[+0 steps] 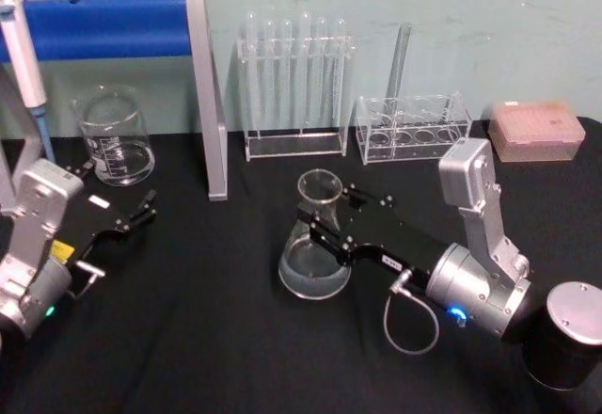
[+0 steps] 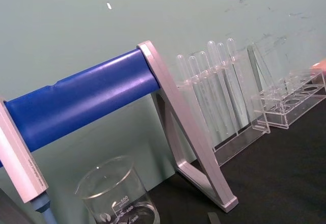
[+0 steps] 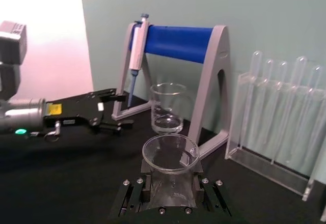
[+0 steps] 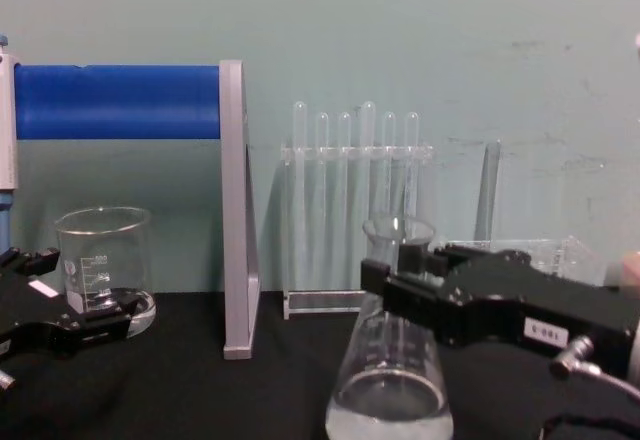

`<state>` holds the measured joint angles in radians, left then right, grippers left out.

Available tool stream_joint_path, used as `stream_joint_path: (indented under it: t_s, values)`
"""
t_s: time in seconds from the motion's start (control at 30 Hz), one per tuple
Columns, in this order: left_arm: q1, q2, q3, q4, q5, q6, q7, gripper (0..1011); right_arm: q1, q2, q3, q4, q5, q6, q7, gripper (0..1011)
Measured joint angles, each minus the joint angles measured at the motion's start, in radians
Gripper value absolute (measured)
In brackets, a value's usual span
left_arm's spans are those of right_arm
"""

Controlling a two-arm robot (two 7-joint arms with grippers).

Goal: Grasp the erlenmeyer flask with one hand, shake it three times, then place it back.

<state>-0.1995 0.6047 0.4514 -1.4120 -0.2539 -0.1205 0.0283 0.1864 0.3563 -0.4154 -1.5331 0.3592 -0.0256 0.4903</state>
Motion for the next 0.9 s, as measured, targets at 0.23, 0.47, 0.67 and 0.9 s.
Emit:
stream_joint_path:
  t_s: [0.23, 0.47, 0.67, 0.9]
  values:
    - [0.0, 0.0, 0.0, 0.0, 0.0, 0.0, 0.0, 1001, 0.007, 0.023, -0.019, 0.023, 0.033, -0.016, 0.045, 449]
    - [0.0, 0.0, 0.0, 0.0, 0.0, 0.0, 0.0, 1001, 0.019, 0.038, -0.04, 0.047, 0.058, -0.033, 0.078, 448]
    - [0.0, 0.0, 0.0, 0.0, 0.0, 0.0, 0.0, 1001, 0.032, 0.047, -0.057, 0.067, 0.069, -0.045, 0.096, 448]
    - [0.0, 0.0, 0.0, 0.0, 0.0, 0.0, 0.0, 1001, 0.046, 0.051, -0.072, 0.09, 0.08, -0.059, 0.111, 449]
